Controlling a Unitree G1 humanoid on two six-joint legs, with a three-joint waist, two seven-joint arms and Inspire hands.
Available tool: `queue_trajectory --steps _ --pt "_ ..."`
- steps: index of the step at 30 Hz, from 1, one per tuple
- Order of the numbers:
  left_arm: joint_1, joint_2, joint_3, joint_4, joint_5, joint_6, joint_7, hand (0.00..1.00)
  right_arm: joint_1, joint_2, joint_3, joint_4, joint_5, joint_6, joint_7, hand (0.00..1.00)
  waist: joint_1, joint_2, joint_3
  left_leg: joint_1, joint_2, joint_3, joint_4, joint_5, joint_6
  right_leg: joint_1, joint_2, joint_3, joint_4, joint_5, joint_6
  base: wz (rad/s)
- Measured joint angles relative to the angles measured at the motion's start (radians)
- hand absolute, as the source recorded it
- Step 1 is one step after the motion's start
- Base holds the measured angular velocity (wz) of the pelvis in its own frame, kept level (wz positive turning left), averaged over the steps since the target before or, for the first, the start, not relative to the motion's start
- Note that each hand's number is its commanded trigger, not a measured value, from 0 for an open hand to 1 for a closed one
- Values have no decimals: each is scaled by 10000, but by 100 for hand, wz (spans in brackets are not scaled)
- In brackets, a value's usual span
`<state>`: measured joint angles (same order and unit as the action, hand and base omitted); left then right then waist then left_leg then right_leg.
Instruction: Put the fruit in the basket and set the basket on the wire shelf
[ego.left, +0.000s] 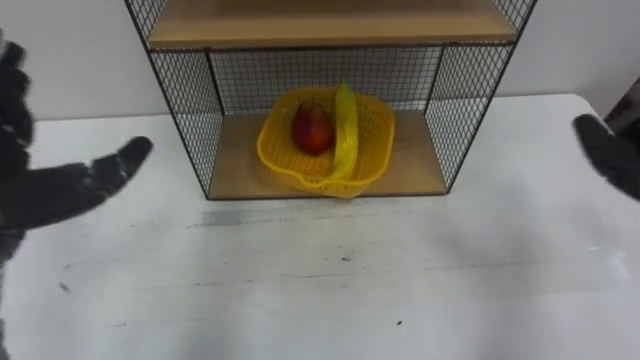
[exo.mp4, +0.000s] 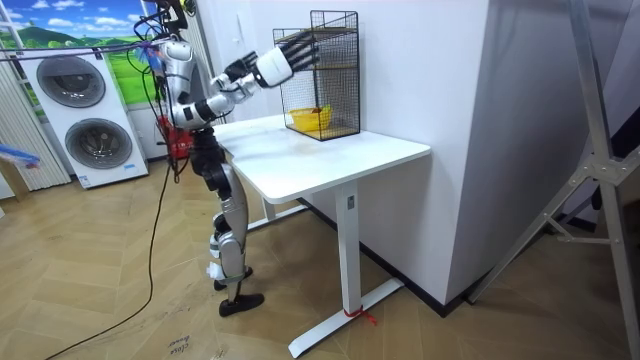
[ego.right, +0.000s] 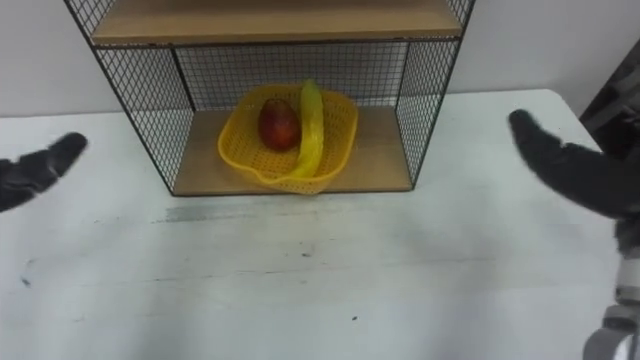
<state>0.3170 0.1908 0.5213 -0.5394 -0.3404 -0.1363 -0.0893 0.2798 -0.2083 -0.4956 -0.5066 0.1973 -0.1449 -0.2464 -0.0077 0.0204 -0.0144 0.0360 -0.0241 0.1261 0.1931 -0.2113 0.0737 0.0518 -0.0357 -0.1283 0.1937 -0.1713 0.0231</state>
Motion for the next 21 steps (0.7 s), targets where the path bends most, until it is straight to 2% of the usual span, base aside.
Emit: queue_trajectory --steps 2,3,5,8,11,12,15,17,18,21 --pt "-58 364 1077 -142 -17 -170 525 0 -361 -544 -980 0 -152 -179 -949 0 120 -2 5 11 2 -1 -27 1 -1 0 5 8 -1 0 0 0" --pt "-74 469 1377 -207 -28 -192 675 0 -385 -690 -1282 -2 -167 -244 -1167 0 133 -11 5 13 2 -10 -33 1 -3 2 5 10 -7 0 0 4" --pt "-140 788 2288 -482 -252 -446 1511 0 -383 -1064 -2166 -96 -293 -585 -2152 0 161 -111 24 31 -24 -155 -47 7 -10 98 -11 -100 -57 0 1 15" --pt "-190 962 3269 -539 -1043 -932 2422 0 -225 -1089 -2905 -136 -314 -995 -3326 0 271 -173 15 89 -25 -243 -54 12 -18 183 -8 -127 -54 -11 13 11" --pt "-192 1006 3965 -469 -1780 -1015 3607 0 -213 -1172 -3606 29 -16 -1068 -4329 0 409 -216 31 75 -48 -243 -43 11 -16 172 -23 -153 -59 -11 13 0" --pt "-162 1022 4242 -409 -1794 -1031 3994 0 -131 -1173 -3922 239 33 -1065 -4626 0 423 -289 35 75 -53 -244 -60 11 -16 163 -31 -158 -57 -13 16 0" --pt "140 1062 4984 79 -1978 -1061 4714 0 241 -1175 -4503 398 625 -1064 -5130 0 451 -306 39 56 -66 -273 -86 8 -15 92 -52 -176 -38 -37 31 0" --pt "714 1104 5609 1041 -2806 -1081 5538 0 944 -1128 -5036 511 1457 -1071 -5679 0 425 -256 -49 -134 -95 -325 -44 7 -11 8 -84 -287 -34 -62 28 6" --pt "813 1104 5674 1306 -3056 -1080 5773 0 1127 -1080 -5162 546 1720 -1071 -5833 0 424 -285 -55 -149 -99 -345 -30 7 -11 5 -87 -298 -29 -62 28 8" --pt "1157 1093 5808 3241 -4045 -1061 7051 0 1907 -675 -5448 1318 3140 -1043 -6445 0 437 -219 -22 -125 -123 -428 -3 9 -10 -84 -134 -367 297 -184 53 7"
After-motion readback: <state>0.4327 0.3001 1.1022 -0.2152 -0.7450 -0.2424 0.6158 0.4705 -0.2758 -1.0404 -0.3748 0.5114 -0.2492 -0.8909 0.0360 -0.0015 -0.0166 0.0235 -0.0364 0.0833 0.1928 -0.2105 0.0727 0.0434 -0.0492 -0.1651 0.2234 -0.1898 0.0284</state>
